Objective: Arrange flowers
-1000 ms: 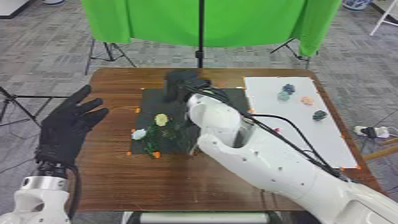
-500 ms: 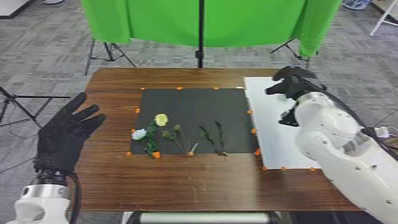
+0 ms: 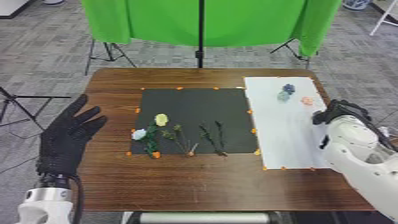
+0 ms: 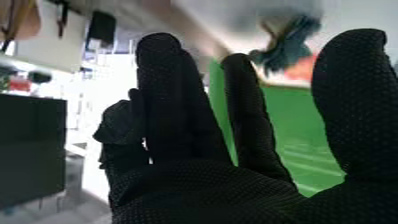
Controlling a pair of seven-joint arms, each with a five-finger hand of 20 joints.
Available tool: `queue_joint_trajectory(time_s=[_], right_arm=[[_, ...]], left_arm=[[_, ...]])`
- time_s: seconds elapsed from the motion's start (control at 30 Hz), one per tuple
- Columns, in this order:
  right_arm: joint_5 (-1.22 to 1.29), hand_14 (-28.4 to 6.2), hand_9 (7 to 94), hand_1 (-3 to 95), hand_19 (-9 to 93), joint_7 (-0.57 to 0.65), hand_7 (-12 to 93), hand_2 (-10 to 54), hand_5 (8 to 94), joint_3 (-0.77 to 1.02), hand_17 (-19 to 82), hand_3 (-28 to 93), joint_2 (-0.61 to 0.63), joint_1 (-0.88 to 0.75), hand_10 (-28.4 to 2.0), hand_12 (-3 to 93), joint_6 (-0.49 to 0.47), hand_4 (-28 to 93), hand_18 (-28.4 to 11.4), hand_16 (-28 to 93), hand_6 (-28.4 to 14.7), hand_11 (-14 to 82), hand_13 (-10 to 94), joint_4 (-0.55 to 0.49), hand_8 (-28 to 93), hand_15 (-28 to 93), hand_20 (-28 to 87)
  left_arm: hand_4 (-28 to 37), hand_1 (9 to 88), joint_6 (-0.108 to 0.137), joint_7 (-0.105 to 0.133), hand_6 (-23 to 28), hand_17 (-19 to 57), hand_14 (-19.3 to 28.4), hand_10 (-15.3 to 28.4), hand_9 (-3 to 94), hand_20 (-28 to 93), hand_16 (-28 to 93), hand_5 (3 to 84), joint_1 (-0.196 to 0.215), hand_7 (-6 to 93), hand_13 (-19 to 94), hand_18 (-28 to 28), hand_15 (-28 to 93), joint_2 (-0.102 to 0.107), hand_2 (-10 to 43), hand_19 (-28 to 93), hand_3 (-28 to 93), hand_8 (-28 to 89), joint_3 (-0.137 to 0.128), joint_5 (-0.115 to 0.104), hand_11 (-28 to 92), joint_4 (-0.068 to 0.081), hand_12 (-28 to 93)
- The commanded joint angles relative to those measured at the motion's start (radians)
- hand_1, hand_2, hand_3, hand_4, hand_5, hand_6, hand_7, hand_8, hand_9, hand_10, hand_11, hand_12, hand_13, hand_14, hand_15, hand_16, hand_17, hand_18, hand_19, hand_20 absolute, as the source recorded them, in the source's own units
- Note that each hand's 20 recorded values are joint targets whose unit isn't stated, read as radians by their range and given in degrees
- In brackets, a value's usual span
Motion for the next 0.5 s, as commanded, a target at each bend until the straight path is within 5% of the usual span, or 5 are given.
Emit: queue_joint_trajectory(time_s=[0.03, 0.2, 0.43, 0.5], right_arm=[[-0.048, -18.5, 54.1, 32.9, 91, 0.004, 13, -9.5, 48.5, -0.085, 19, 74, 0.0, 0.065, -20.8, 13.0, 0.075, -28, -24.7, 6, -0.1, 15.8, 49, 0.017, -12, 74, 57], [-0.09, -16.8, 59.3, 35.2, 91, 0.008, 13, -9.5, 52.3, -0.176, 21, 72, 0.008, 0.115, -18.7, 13.3, 0.124, -28, -25.0, 6, 1.1, 18.7, 53, 0.048, -13, 75, 57], [-0.159, -8.4, 88.4, 59.4, 93, 0.001, 15, -9.5, 86.6, -0.226, 29, 54, 0.014, 0.094, -8.6, 25.2, 0.262, -28, -22.3, 15, 3.5, 21.8, 71, 0.056, 1, 73, 56], [-0.169, -7.9, 90.5, 60.7, 93, -0.009, 15, -9.5, 88.3, -0.201, 30, 53, 0.014, 0.074, -7.4, 26.6, 0.287, -28, -22.1, 15, 3.5, 22.9, 72, 0.018, 2, 73, 57]], left_arm=[[-22.9, 25.2, 0.01, -0.007, 7.9, -6.5, 28.4, 20.7, 34.1, -4, -9, 34.7, 0.004, 14.0, 27, 28.4, 57, -0.01, 6.0, 64, 78, -10, 0.007, -0.006, 26, 0.014, 12], [-22.8, 25.1, 0.003, -0.022, 7.9, -6.5, 28.4, 20.6, 34.1, -4, -9, 34.7, -0.004, 14.1, 27, 28.4, 57, -0.021, 6.0, 64, 78, -10, 0.006, 0.001, 26, 0.016, 12], [-23.0, 25.1, 0.003, -0.035, 7.9, -6.6, 28.4, 20.7, 34.1, -4, -9, 34.7, -0.006, 14.1, 27, 28.4, 57, -0.035, 6.0, 64, 78, -10, 0.001, -0.003, 26, 0.022, 12], [-23.0, 25.0, 0.005, -0.034, 7.8, -6.6, 28.4, 20.7, 34.1, -4, -9, 34.7, -0.003, 14.2, 27, 28.4, 57, -0.037, 6.0, 64, 78, -10, 0.0, -0.008, 26, 0.025, 12]])
